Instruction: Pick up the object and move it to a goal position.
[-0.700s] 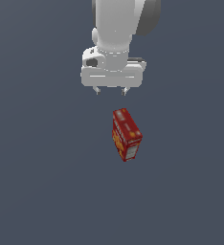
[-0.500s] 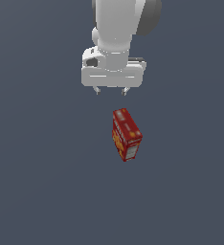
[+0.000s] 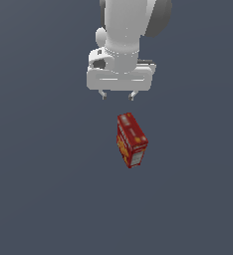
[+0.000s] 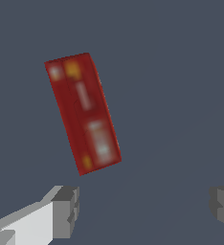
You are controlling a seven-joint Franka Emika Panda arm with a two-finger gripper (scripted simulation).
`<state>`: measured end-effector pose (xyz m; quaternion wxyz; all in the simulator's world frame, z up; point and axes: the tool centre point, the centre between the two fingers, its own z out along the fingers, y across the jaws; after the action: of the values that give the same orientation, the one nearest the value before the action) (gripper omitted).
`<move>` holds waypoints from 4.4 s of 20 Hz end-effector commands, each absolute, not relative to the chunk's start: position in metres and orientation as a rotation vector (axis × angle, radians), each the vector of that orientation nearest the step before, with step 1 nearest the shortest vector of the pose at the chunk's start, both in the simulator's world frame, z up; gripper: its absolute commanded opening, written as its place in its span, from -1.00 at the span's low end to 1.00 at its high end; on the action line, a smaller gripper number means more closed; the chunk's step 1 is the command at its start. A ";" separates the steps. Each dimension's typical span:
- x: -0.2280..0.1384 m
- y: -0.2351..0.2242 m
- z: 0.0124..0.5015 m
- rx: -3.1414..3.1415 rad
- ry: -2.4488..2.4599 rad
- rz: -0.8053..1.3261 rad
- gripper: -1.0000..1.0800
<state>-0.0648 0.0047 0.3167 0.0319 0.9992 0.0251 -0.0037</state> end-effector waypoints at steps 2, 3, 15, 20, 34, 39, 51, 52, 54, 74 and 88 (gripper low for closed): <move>-0.064 0.005 0.316 3.077 0.084 -0.011 0.92; -0.063 0.006 0.315 3.077 0.092 -0.011 0.92; -0.029 0.036 0.273 3.090 0.368 -0.007 0.92; -0.015 0.050 0.253 3.093 0.490 -0.003 0.92; -0.010 0.056 0.231 3.093 0.546 -0.002 0.92; -0.011 0.057 0.207 3.093 0.550 -0.001 0.92; -0.009 0.057 0.192 3.093 0.552 0.000 -1.00; -0.009 0.057 0.192 3.093 0.552 0.000 -1.00; -0.009 0.057 0.192 3.093 0.552 0.000 -1.00; 0.005 0.054 0.271 3.093 0.553 0.001 -1.00; 0.031 0.049 0.393 3.093 0.552 0.000 -1.00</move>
<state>0.0290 0.0494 0.3812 -0.0003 0.9844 0.1759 0.0000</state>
